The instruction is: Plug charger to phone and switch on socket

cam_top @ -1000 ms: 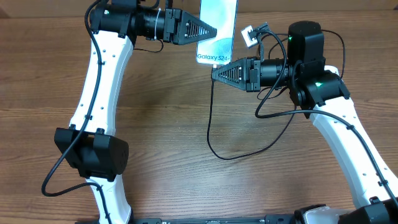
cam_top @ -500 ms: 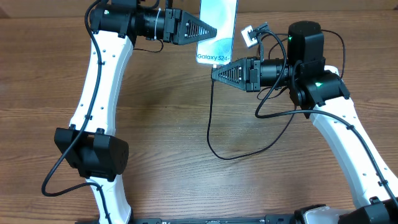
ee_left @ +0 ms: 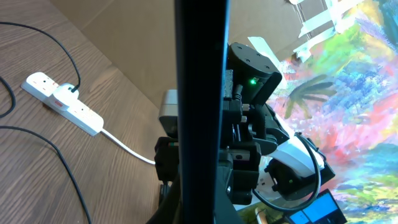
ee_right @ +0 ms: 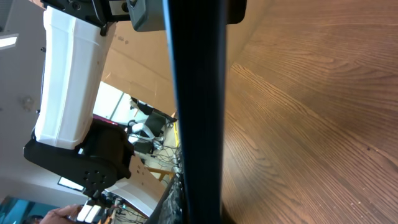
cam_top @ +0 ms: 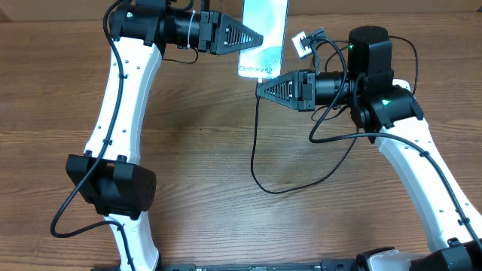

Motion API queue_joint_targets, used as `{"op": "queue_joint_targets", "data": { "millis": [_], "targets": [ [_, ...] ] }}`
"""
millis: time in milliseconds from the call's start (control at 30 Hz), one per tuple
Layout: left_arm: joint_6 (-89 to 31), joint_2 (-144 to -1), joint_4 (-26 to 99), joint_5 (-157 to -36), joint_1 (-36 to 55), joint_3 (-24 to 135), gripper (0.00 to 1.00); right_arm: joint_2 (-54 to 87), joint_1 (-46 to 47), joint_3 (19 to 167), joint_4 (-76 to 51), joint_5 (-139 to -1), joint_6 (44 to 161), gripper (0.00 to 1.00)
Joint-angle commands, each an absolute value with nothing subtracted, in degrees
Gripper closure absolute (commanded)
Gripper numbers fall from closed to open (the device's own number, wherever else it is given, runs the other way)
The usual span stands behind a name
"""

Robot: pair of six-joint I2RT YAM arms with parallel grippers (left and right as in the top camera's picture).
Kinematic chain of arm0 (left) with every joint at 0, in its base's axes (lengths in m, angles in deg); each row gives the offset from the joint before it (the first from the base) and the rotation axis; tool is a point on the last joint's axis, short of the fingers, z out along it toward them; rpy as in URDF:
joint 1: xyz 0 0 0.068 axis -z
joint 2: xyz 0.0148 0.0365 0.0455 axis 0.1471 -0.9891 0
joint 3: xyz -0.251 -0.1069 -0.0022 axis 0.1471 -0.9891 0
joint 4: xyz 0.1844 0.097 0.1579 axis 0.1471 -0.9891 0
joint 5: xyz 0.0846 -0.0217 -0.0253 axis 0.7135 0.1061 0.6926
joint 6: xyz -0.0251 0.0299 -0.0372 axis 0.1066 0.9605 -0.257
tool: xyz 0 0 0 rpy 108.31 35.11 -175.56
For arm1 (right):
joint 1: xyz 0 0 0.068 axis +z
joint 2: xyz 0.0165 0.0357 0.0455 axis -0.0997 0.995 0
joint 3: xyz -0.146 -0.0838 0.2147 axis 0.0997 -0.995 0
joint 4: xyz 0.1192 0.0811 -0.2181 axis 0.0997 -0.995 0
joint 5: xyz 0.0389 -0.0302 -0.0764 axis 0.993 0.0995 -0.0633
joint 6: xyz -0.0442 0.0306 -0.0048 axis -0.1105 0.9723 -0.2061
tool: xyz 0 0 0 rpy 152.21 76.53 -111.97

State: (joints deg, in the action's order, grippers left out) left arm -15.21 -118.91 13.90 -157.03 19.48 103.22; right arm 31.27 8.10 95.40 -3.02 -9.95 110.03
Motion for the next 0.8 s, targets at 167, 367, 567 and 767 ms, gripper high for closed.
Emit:
{"op": "queue_joint_targets", "data": {
  "millis": [167,367,567,767],
  "targets": [
    [-15.7,-118.4,14.0,-159.8,20.1,103.8,0.96,30.6,8.1,96.2,-3.0,-10.1,110.3,0.96],
    [-15.7,-118.4,14.0,-159.8,20.1,103.8,0.96,30.6,8.1,96.2,-3.0,-10.5,110.3,0.96],
    [-15.7,-118.4,14.0,-159.8,20.1,103.8,0.96,30.6,8.1,96.2,-3.0,-10.5,110.3,0.96],
    [-15.6,-118.4,14.0,-159.8,20.1,103.8,0.96,30.6,8.8,96.2,-2.8,-10.5,110.3,0.96]
  ]
}}
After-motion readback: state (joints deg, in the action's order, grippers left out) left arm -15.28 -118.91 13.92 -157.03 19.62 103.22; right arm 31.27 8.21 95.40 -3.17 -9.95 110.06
